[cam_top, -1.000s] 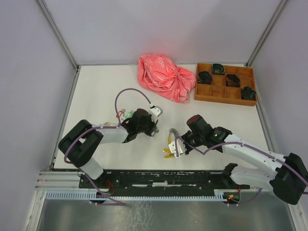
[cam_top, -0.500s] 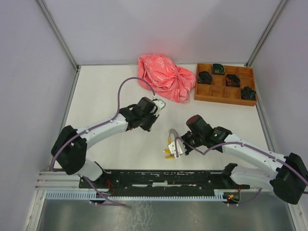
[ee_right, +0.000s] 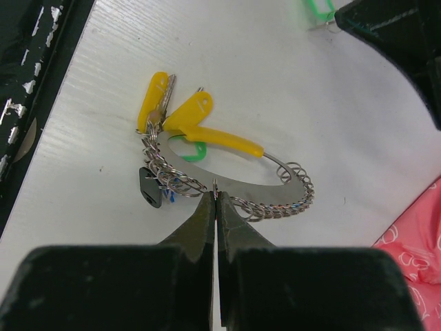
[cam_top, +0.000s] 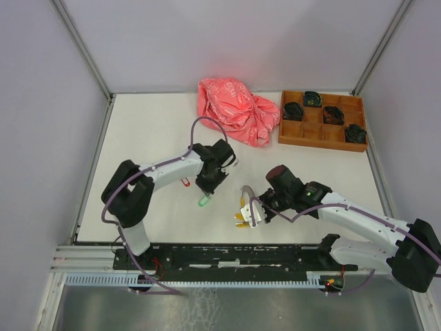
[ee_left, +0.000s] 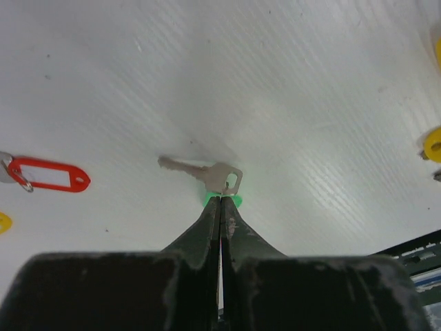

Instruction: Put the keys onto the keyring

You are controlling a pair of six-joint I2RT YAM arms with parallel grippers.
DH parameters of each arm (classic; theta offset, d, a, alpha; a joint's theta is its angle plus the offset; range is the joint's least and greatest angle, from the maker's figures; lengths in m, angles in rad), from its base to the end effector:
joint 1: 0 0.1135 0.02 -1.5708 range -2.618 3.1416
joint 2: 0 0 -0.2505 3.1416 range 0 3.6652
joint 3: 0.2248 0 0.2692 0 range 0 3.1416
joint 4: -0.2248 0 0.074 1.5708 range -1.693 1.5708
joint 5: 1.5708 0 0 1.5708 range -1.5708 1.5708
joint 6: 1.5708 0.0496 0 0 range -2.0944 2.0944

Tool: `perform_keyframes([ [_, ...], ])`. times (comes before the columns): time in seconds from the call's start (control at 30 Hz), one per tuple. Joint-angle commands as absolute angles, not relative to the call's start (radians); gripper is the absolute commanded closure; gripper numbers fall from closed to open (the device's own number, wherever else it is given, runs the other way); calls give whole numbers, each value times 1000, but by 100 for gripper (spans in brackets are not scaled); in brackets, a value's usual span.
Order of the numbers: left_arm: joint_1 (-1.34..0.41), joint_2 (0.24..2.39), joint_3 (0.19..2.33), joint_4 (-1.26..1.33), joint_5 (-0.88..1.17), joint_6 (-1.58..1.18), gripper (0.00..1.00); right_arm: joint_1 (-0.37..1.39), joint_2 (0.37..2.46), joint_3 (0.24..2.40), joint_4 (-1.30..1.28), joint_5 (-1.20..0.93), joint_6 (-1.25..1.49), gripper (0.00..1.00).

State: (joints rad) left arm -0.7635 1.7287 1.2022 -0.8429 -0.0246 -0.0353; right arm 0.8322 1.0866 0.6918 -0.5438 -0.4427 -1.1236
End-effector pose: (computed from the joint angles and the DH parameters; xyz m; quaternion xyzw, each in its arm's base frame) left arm 0.2473 -0.2350 0.1598 0.3531 0.9301 -0.0278 0.0974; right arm 0.1451 0.1910 0.1938 -0.8071 0.4615 0.1624 0.3304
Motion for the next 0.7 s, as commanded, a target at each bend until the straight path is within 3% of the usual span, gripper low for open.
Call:
perform_keyframes([
  [0.0, -759, 1812, 1302, -809, -29, 14, 97, 841, 1072, 742, -540, -450, -1129, 99],
  [0.13, -749, 1897, 1345, -759, -23, 38, 93, 845, 1076, 744, -543, -449, -1129, 99],
  [0.27, -747, 1944, 1363, -718, -24, 40, 81, 847, 1080, 745, -548, -447, -1128, 99],
  [0.43, -745, 1833, 1295, -620, -60, -3, 62, 849, 1084, 746, -551, -439, -1129, 99],
  [0.67, -735, 1651, 1103, -430, -1, -119, 56, 851, 1096, 749, -557, -446, -1129, 99],
])
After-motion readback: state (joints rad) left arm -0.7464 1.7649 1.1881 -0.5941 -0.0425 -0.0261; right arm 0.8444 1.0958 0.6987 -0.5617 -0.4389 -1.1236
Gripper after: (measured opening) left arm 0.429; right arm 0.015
